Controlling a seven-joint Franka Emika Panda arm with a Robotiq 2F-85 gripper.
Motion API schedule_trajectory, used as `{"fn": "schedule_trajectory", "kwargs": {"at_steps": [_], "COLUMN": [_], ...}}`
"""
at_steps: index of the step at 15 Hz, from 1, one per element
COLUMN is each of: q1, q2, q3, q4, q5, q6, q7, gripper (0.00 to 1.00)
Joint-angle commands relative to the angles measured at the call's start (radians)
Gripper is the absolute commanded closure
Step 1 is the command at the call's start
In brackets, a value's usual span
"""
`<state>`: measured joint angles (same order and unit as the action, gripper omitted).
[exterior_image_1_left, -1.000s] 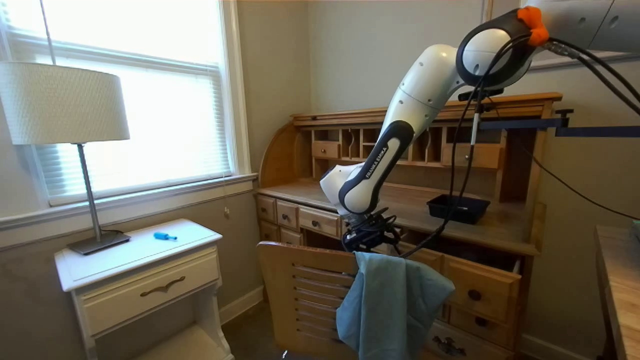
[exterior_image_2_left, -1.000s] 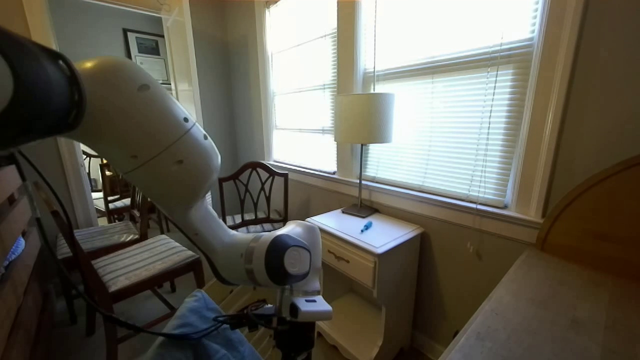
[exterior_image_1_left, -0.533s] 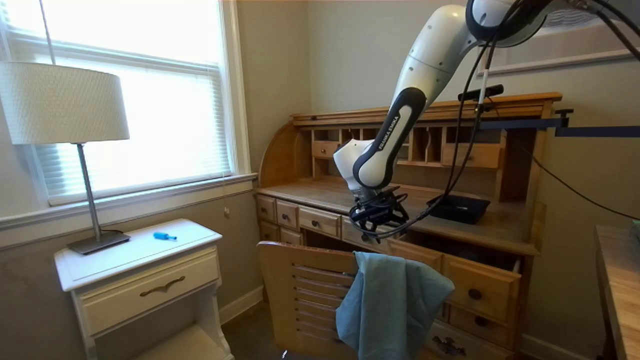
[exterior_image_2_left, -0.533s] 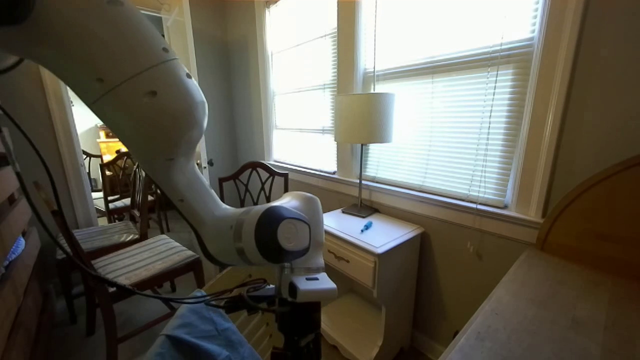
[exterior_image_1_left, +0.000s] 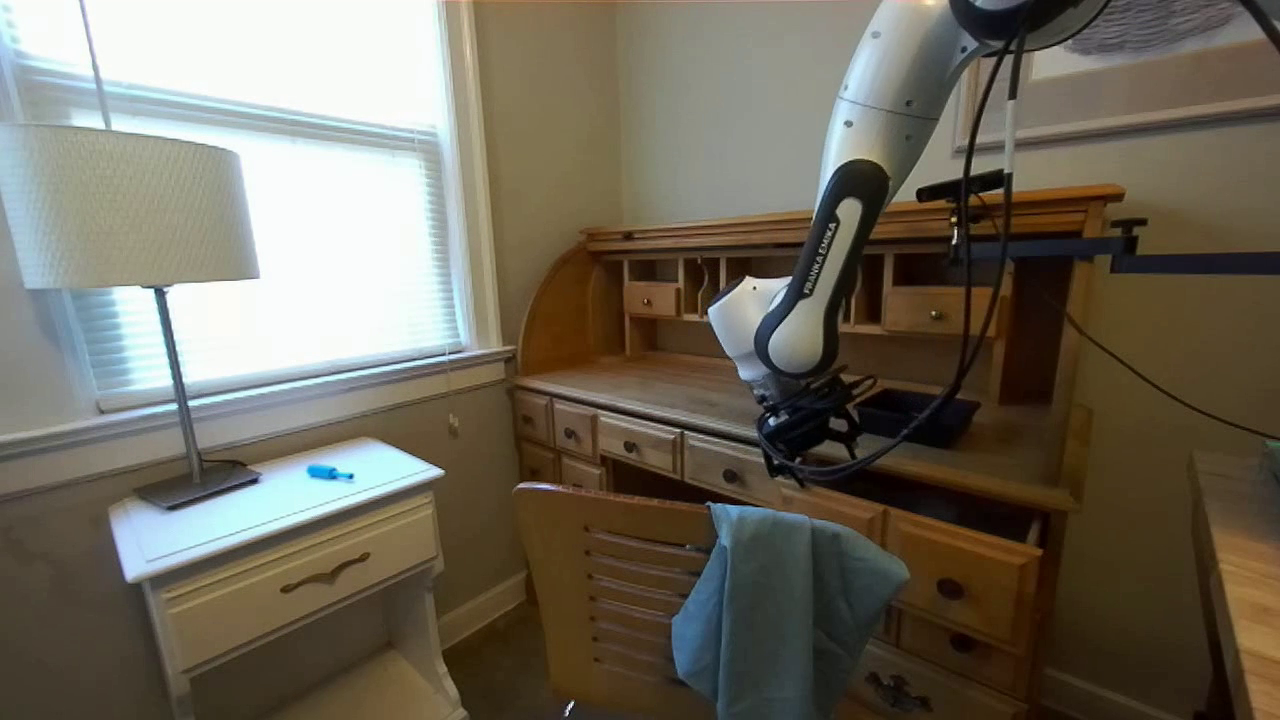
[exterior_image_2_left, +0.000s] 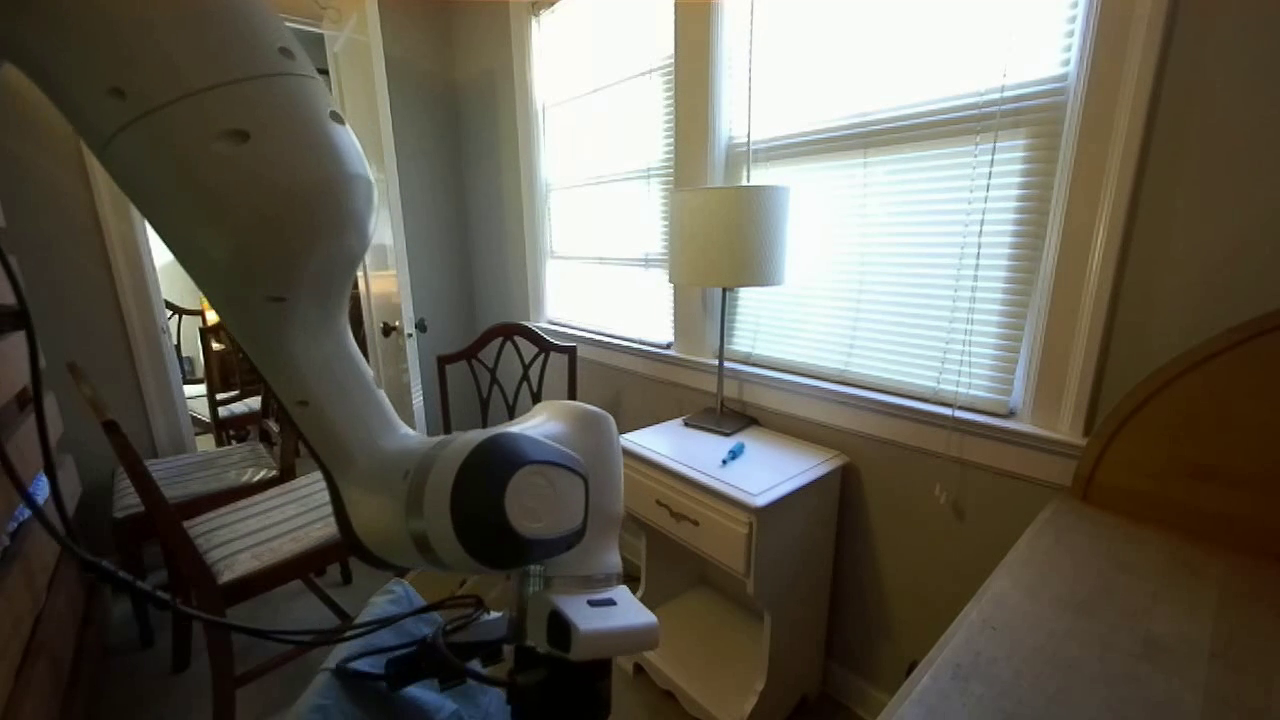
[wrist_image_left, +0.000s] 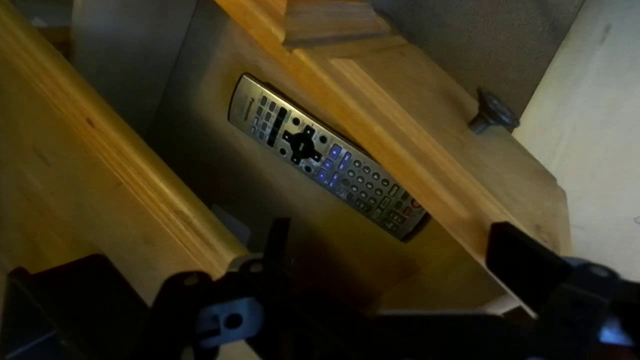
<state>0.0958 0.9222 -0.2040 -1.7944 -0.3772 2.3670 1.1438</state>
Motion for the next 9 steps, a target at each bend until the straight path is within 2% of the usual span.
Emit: {"fn": "schedule_trajectory", "kwargs": {"at_steps": [1, 4, 7, 9], "q1": [0.038, 0.077, 0.173, 0.215], "q2": [-0.042, -0.042, -0.07, -0.101], "q3": [-0.06, -0.125, -0.244, -0.325], "q4": [-0.144, -0.23, -0.332, -0.389], "q5": [-0.067, -0.101, -0.124, -0.079], "q6": [0.196, 0.385, 0.571, 0.633], "q7": [-0.11, -0.199, -0.278, -0.352], "gripper": [0.0, 0.0, 0.0, 0.0]}}
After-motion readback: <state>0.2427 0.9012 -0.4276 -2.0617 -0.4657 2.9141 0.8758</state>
